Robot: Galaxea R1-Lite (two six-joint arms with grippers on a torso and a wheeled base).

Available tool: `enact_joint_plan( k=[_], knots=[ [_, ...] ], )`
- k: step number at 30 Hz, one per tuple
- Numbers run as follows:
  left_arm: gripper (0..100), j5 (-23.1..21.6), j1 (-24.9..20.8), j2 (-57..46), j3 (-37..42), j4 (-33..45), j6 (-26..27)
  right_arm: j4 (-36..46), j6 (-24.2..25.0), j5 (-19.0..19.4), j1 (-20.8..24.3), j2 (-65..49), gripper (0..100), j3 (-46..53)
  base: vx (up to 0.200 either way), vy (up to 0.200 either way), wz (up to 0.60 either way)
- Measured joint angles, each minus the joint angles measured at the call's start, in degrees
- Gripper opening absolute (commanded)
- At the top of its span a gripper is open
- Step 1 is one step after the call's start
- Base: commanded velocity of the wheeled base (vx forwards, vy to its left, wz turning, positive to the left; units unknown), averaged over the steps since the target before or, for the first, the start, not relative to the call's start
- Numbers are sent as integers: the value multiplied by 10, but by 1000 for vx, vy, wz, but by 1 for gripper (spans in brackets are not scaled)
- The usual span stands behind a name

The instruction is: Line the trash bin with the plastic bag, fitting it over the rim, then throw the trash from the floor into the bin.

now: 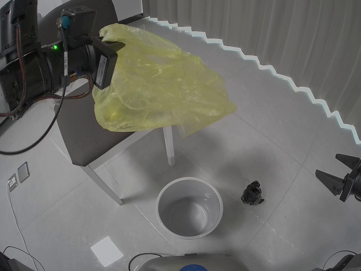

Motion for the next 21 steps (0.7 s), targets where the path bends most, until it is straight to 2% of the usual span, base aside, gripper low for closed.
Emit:
enact_joint_plan(
  k=[9,21],
  knots=[
    [0,-3,-64,4,1,-4,1,-1,10,0,0,4,100,-5,0,0,0],
    [0,-12,-126,9,-2,-29,0,-29,13,0,14,11,100,3,0,0,0]
  ],
)
